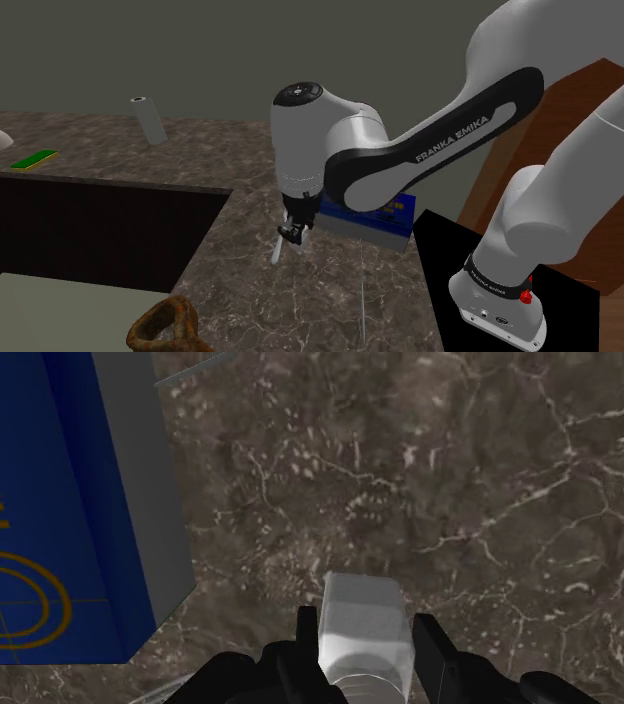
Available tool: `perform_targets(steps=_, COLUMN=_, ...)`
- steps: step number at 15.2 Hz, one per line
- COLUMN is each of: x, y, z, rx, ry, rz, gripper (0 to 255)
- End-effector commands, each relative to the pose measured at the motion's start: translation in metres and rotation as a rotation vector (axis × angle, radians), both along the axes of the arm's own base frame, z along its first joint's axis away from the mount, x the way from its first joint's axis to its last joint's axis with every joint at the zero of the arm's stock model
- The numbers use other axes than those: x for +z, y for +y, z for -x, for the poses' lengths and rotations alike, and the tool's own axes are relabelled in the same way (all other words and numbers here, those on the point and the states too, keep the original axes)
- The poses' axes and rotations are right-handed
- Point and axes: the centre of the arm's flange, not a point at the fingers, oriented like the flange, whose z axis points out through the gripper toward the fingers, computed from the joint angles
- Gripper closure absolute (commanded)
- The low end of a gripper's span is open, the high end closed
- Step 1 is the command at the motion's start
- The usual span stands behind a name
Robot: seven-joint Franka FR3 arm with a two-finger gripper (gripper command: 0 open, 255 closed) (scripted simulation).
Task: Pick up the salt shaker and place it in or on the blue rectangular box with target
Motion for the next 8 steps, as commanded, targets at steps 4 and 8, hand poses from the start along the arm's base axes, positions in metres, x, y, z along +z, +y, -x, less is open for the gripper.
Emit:
perform_targets(steps=4, x=0.027, y=0.0, z=0.001, rx=0.0, ry=0.001, rz=0.0, gripper=255)
perform_targets(steps=8, x=0.048, y=0.0, z=0.001, rx=0.0, ry=0.001, rz=0.0, gripper=255)
